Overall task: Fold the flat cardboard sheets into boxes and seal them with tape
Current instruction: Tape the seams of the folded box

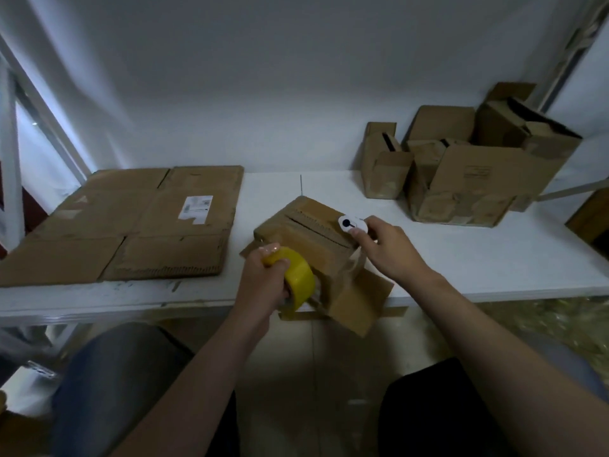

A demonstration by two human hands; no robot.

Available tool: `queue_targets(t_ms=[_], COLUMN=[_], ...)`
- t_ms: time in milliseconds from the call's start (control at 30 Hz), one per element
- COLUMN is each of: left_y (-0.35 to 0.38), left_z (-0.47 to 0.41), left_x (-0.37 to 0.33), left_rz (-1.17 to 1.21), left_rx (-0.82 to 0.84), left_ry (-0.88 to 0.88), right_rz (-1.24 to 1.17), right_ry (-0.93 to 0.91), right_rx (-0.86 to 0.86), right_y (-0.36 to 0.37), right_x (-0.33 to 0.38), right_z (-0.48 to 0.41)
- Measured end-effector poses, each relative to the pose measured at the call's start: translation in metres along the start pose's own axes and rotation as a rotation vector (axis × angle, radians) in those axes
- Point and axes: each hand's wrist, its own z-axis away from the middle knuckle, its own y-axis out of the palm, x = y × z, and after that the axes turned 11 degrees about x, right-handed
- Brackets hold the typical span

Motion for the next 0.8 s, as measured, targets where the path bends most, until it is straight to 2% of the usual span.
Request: queue_targets(t_ms=[100, 233, 333, 467, 567, 633, 700, 800], left_y=[-0.005, -0.023, -0.043, -0.068, -0.075, -0.076, -0.076, -0.076], left_z=[-0.012, -0.028, -0.029, -0.021, -0.011, -0.006, -0.001, 0.007], left_x=[-0.013, -0.042, -0.05, -0.045, -0.041, -0.038, -0.036, -0.034], left_rz=[-0.116, -0.154, -0.274, -0.337, -0.401, -0.41, -0.415, -0.44], left_rx=[-0.128, -0.109, -0.1, -0.169, -0.175, -0.132, -0.095, -0.066], left_ry=[0.095, 0.064, 0.13, 0.206, 0.217, 0.203, 0.191, 0.198], right_rz=[-0.063, -0.051, -0.135, -0.147, -0.149, -0.078, -0.002, 0.024], right_ry=[0.018, 0.016, 0.016, -0.019, 0.011, 0.111, 0.263, 0.447], right_rx=[-0.082, -0.107, -0.103, -0.078, -0.187, -0.261, -0.175, 0.064], right_y=[0.007, 0.02, 0.025, 0.028, 0.018, 0.009, 0.004, 0.007], right_x=[-0.004, 0.004, 0.017, 0.026, 0.022, 0.009, -0.011, -0.035], right_z=[0.014, 0.019, 0.02, 0.017, 0.009, 0.002, -0.005, -0.012])
